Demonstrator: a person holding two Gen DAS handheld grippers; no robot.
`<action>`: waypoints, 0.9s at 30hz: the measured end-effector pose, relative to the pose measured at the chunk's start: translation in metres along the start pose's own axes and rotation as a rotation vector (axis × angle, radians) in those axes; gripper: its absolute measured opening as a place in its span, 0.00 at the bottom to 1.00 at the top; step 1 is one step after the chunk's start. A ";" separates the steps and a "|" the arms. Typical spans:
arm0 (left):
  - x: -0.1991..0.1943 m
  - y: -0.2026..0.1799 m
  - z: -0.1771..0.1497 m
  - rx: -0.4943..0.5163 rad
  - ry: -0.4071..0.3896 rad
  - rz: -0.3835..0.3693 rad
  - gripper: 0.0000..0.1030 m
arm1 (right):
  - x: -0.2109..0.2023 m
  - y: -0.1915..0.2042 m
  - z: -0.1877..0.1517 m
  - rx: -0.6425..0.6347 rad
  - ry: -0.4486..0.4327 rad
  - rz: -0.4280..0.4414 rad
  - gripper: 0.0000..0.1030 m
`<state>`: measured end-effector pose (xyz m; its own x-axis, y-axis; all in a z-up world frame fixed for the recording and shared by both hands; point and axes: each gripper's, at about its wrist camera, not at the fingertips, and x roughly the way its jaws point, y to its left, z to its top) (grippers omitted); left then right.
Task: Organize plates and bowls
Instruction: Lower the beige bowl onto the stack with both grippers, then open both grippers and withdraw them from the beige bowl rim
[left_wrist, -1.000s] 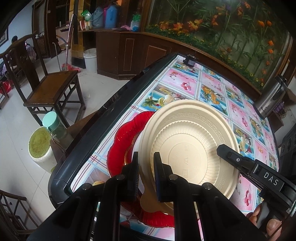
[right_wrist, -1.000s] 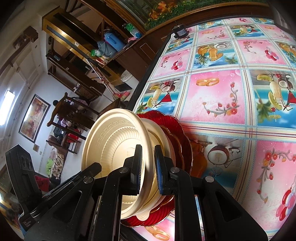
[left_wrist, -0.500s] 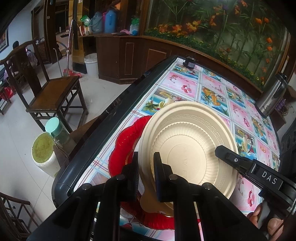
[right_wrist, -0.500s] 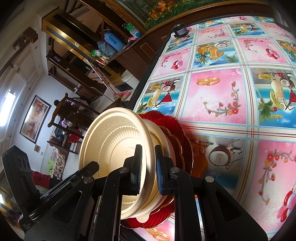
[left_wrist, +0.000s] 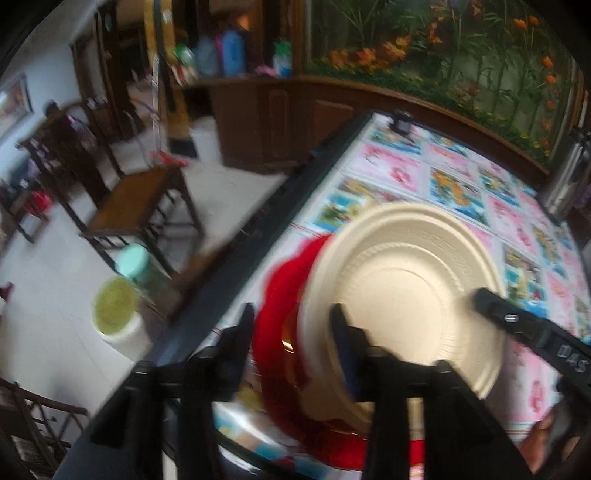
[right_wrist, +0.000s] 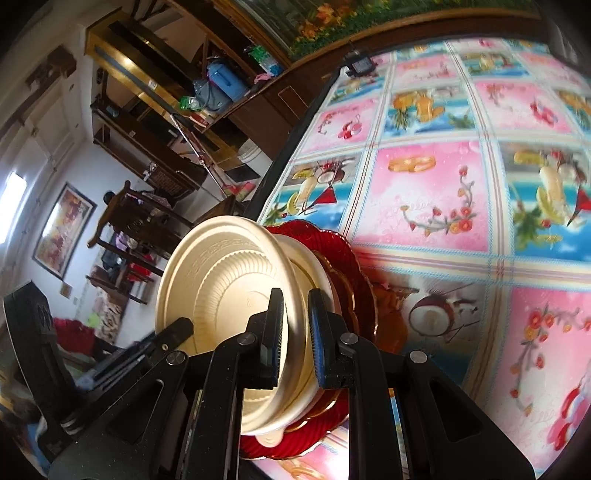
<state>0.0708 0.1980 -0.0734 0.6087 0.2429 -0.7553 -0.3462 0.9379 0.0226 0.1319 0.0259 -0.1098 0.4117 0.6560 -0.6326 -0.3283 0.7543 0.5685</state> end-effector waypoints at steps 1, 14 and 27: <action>-0.007 0.000 -0.001 0.016 -0.042 0.040 0.64 | -0.004 0.000 0.000 -0.016 -0.015 0.003 0.15; -0.059 -0.009 -0.010 0.026 -0.273 0.087 0.80 | -0.068 -0.073 -0.021 -0.047 -0.222 0.074 0.29; -0.094 -0.053 -0.022 0.045 -0.319 -0.047 0.96 | -0.081 -0.050 -0.036 -0.227 -0.223 0.165 0.30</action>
<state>0.0161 0.1205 -0.0186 0.8187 0.2582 -0.5129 -0.2851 0.9581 0.0273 0.0843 -0.0636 -0.1056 0.5042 0.7667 -0.3973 -0.5761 0.6414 0.5066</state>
